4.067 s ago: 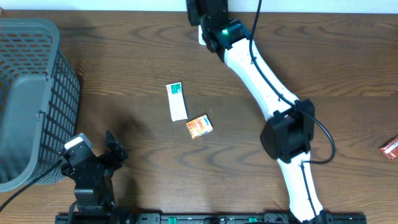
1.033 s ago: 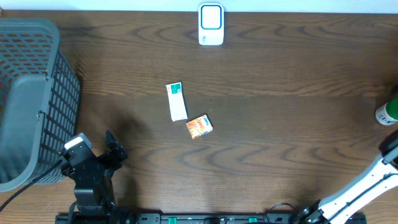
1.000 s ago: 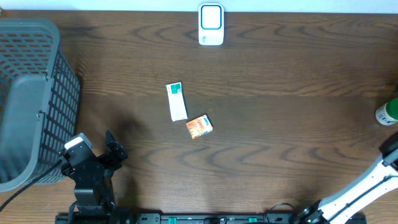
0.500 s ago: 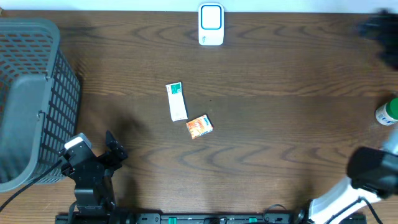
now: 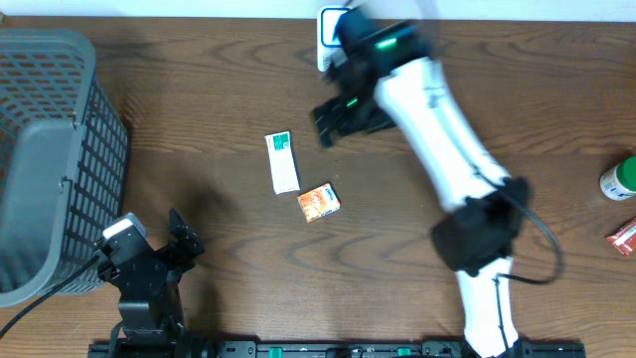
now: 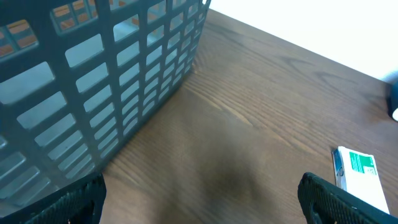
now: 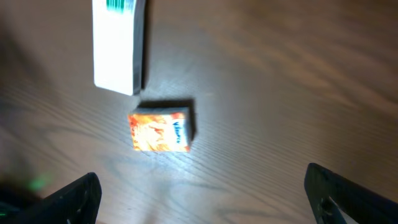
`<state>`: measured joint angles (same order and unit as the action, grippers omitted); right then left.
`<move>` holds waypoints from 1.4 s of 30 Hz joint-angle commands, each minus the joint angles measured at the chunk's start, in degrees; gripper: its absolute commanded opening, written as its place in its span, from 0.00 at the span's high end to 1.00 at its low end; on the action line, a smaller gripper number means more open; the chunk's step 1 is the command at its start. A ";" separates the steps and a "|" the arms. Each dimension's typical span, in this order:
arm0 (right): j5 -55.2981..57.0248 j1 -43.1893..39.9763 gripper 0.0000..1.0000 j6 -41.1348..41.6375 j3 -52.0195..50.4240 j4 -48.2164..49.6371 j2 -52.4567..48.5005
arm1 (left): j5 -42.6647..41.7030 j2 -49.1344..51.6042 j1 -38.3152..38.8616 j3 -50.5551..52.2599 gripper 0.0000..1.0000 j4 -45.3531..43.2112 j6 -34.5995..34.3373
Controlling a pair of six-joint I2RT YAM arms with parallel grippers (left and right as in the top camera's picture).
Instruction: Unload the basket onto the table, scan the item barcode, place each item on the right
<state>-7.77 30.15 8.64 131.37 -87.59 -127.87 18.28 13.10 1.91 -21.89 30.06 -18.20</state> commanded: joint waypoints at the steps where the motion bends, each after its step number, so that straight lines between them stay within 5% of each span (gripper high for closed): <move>1: 5.35 4.50 0.01 -0.96 -0.26 -0.33 -6.71 | 0.17 -0.13 -0.24 0.07 0.02 -0.07 -0.13; 12: 5.31 11.58 0.01 0.09 -0.26 -1.29 -19.08 | 0.17 -0.13 -0.24 0.07 0.02 -0.07 -0.13; 32: 8.04 11.02 0.02 0.09 -0.11 -1.29 -16.76 | 0.17 -0.13 -0.24 0.07 0.01 -0.07 -0.13; 37: 2.82 10.97 0.46 0.11 -0.11 -3.19 -16.76 | 0.17 -0.13 -0.24 0.07 0.01 -0.07 -0.13; 42: 1.27 11.21 0.55 1.18 -0.11 -4.22 -16.76 | 0.17 -0.13 -0.24 0.07 0.01 -0.07 -0.13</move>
<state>-3.92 41.17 8.86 131.02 -91.50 -146.63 18.26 13.10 1.91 -21.89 30.04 -18.20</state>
